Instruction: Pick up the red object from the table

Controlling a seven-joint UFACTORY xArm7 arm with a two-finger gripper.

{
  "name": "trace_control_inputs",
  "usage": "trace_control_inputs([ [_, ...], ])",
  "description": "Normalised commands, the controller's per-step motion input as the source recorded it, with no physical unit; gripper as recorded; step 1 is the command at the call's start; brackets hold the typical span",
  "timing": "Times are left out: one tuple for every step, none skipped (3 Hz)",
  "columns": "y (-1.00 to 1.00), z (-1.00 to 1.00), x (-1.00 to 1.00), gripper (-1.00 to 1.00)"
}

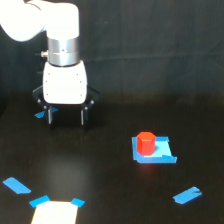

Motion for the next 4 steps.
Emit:
trace_control_inputs([
  [-0.57,-0.96,1.0,1.0],
  [-0.33,-1.0,0.88,0.44],
  [-0.36,-1.0,1.0,0.91],
  [-0.41,-0.66,1.0,-0.72],
])
